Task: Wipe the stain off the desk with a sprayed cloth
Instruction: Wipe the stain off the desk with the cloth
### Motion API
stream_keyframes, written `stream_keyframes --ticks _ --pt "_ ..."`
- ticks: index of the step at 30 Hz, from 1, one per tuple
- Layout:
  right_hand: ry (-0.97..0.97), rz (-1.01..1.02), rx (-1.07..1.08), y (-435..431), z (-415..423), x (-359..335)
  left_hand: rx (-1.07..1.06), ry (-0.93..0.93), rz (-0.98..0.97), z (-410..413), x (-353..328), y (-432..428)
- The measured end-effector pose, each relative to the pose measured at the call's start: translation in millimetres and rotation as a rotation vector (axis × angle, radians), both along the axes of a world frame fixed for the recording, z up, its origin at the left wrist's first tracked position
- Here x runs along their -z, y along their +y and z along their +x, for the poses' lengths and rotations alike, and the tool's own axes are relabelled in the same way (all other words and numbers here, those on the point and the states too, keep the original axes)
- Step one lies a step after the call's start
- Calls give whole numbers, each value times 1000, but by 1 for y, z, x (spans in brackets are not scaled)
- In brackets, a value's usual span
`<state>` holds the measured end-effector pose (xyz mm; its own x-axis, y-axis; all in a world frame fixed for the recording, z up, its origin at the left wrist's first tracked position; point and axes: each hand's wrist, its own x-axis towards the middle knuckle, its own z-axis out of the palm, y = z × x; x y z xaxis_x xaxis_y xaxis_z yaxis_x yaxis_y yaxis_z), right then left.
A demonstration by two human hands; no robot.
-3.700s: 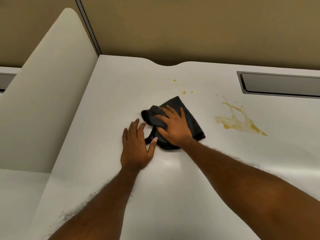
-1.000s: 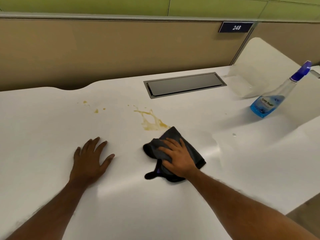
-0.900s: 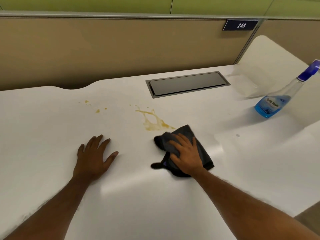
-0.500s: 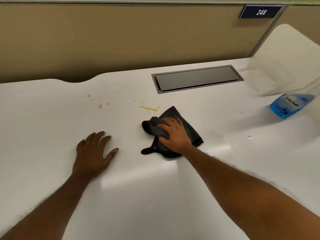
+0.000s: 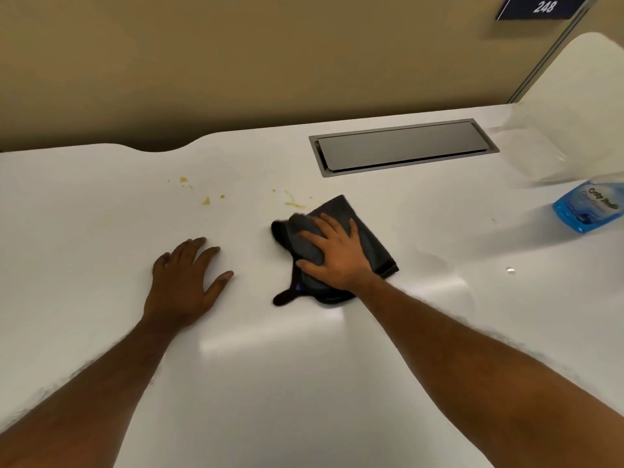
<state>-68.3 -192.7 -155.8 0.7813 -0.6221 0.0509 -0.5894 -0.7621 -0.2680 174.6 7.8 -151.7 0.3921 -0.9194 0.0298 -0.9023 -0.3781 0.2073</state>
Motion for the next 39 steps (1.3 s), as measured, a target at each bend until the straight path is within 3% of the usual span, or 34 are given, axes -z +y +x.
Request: stream_keyframes --ticks 4,9,14,16,19,22,24,27,32,39 --pt "-317 -42 42 8 -28 4 8 -6 -5 12 -2 -8" --pt "-84 -31 272 -26 3 6 20 -26 -7 26 0 -13" --pt "124 -2 197 -56 60 9 2 -20 -36 25 6 -12" --pt "81 5 103 -55 72 4 -5 -13 -44 24 5 -12" --pt "-155 47 -25 -42 61 -1 -6 0 -56 22 3 -12" --pt "-312 3 70 -25 36 6 -4 19 -71 23 5 -9" --pt "-263 -61 234 -24 31 10 -7 33 -84 24 8 -8" --pt "-21 -34 331 -38 51 9 -22 49 -107 24 10 -9" --pt "168 -6 209 -48 97 9 -28 54 -116 24 11 -8" --pt "81 -70 -108 0 49 9 -34 99 -146 25 7 -7"
